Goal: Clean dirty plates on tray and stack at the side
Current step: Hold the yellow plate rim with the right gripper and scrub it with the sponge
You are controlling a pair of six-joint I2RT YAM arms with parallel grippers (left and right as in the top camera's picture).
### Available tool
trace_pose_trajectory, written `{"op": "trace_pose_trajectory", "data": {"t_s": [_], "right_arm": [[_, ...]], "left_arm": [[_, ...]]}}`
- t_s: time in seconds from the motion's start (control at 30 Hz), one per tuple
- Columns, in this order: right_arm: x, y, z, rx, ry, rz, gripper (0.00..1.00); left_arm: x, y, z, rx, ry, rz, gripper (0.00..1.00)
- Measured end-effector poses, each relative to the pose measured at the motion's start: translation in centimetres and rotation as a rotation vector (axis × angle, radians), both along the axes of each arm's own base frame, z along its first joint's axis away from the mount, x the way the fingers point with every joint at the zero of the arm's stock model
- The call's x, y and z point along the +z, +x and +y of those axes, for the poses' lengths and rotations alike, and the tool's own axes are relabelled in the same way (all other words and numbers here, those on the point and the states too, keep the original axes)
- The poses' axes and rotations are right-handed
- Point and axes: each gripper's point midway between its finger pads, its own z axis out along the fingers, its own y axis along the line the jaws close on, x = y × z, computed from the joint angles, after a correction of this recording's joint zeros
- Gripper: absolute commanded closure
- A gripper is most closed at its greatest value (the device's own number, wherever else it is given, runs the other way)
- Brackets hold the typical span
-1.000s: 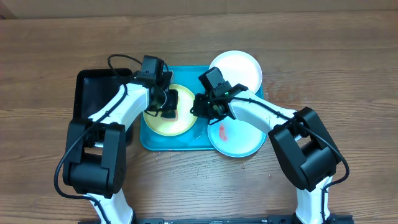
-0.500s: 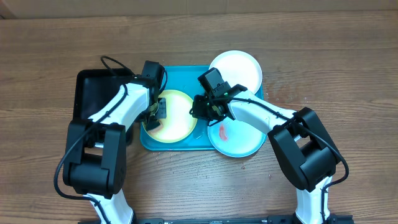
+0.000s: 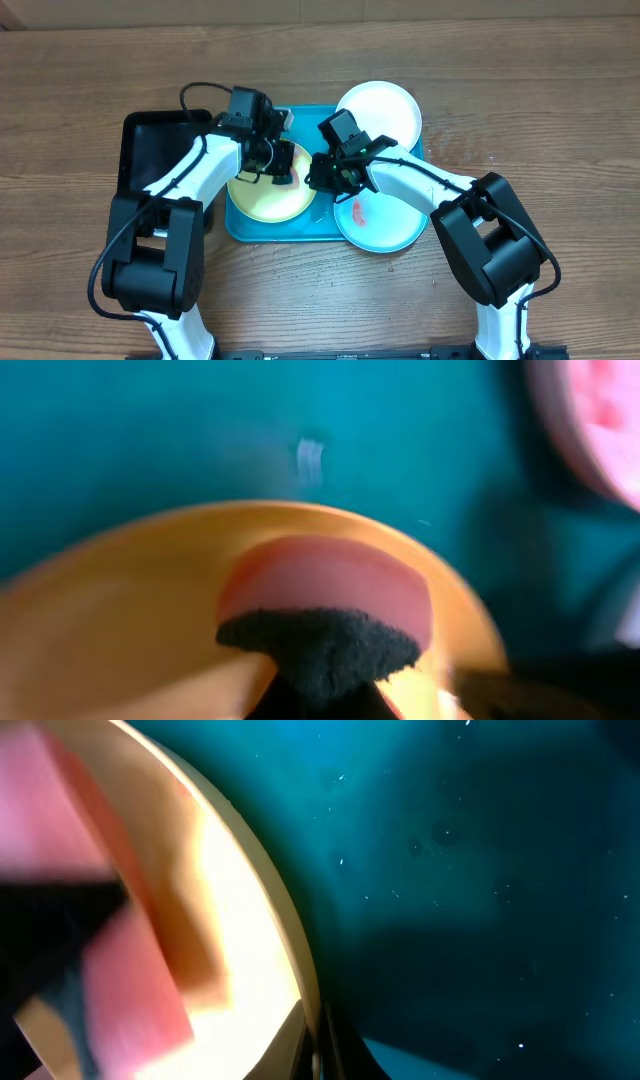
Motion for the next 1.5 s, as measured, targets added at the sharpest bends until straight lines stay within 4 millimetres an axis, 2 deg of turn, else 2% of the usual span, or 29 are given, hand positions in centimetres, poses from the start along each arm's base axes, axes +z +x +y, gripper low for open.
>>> {"op": "trace_pose_trajectory", "data": {"t_s": [0.07, 0.13, 0.27, 0.33, 0.5, 0.6, 0.73, 0.83, 0.93, 1.03, 1.13, 1.23, 1.33, 1.5], "right_arm": [[0.0, 0.0, 0.0, 0.0, 0.001, 0.0, 0.94], [0.0, 0.0, 0.0, -0.001, 0.001, 0.0, 0.94], [0.0, 0.0, 0.0, -0.001, 0.001, 0.0, 0.94], [0.0, 0.0, 0.0, 0.0, 0.001, -0.001, 0.94], [0.0, -0.1, 0.0, 0.008, -0.004, 0.0, 0.94], [0.0, -0.1, 0.0, 0.011, -0.004, -0.002, 0.94], [0.0, -0.1, 0.0, 0.009, -0.002, 0.0, 0.94], [0.0, -0.1, 0.0, 0.005, -0.002, 0.001, 0.94], [0.0, -0.1, 0.0, 0.002, -0.001, 0.002, 0.94], [0.0, -0.1, 0.0, 0.001, 0.0, 0.002, 0.94], [0.0, -0.1, 0.0, 0.001, 0.0, 0.001, 0.94], [0.0, -0.1, 0.1, 0.002, 0.0, 0.0, 0.94], [0.0, -0.1, 0.1, 0.003, 0.0, 0.0, 0.94], [-0.1, -0.1, 0.0, 0.006, -0.004, 0.002, 0.94]], "left_arm": [[-0.4, 0.5, 1.9, 0.083, 0.092, -0.007, 0.96], [-0.9, 0.2, 3.7, 0.158, 0.178, 0.012, 0.96], [-1.7, -2.2, 7.4, 0.286, 0.363, 0.109, 0.96], [-1.8, -3.4, 8.1, 0.297, 0.402, 0.154, 0.96], [-2.2, -5.6, 6.6, 0.146, 0.328, 0.244, 0.96], [-1.9, -6.0, 3.9, 0.018, 0.177, 0.257, 0.96], [-1.1, -4.6, 0.5, -0.074, 0.024, 0.179, 0.96], [-0.6, -2.6, -0.2, -0.066, 0.003, 0.094, 0.96], [-0.8, -0.8, 1.5, 0.051, 0.089, 0.042, 0.96], [-1.1, -0.1, 4.8, 0.217, 0.24, 0.026, 0.96], [-1.3, -0.8, 7.8, 0.346, 0.379, 0.044, 0.96], [-1.4, -2.5, 9.6, 0.417, 0.469, 0.098, 0.96], [-1.7, -4.4, 9.7, 0.42, 0.482, 0.177, 0.96], [-2.1, -5.9, 6.4, 0.268, 0.318, 0.273, 0.96]]}}
